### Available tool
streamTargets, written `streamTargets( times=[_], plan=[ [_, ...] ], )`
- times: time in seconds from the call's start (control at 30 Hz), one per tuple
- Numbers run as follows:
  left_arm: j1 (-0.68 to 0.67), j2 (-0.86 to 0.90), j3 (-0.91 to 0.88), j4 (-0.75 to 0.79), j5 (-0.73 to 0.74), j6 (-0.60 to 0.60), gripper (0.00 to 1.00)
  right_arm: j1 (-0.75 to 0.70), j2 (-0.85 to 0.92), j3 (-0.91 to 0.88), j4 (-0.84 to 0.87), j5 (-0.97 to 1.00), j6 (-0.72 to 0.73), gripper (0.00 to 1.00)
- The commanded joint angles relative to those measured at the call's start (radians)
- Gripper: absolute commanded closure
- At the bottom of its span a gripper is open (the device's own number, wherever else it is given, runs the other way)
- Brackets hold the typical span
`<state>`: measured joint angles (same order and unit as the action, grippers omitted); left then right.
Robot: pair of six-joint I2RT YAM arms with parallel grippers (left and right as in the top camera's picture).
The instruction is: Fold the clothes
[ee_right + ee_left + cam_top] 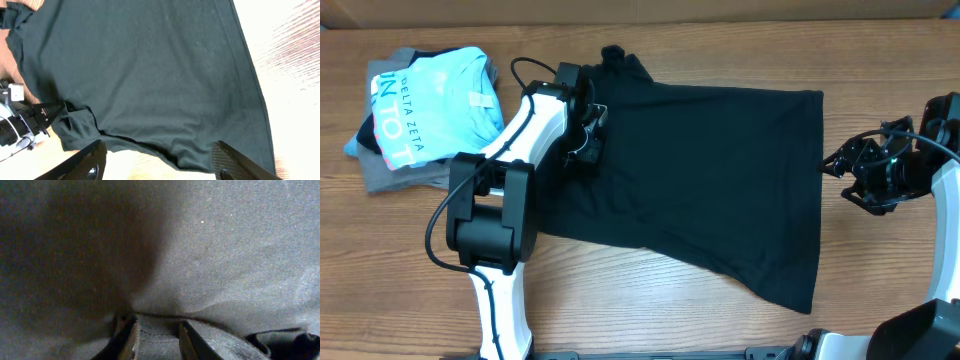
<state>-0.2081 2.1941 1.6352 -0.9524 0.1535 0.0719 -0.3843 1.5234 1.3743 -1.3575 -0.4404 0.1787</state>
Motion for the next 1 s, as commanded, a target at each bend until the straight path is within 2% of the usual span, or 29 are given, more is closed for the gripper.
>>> streamTargets(
  times=[0.0,0.1,0.63,0.97],
  plan=[
    [-0.003,0.016,0.002,-0.008,0.000,-0.017,0.87,0.003,-0.010,0.001,0.009,0.006,-0.012,0.29],
    [-0.001,0.014,0.021,-0.038,0.000,-0.035,0.96,0.003,-0.010,0.001,0.013,0.027,-0.011,0.29],
    [-0.001,-0.085,0.217,-0.264,-0.077,-0.084,0.96,0.003,-0.009,-0.018,0.054,0.100,0.035,0.28],
    [-0.001,-0.229,0.225,-0.391,-0.087,-0.121,0.96,0.003,-0.008,-0.256,0.146,0.110,0.088,0.27]
  ],
)
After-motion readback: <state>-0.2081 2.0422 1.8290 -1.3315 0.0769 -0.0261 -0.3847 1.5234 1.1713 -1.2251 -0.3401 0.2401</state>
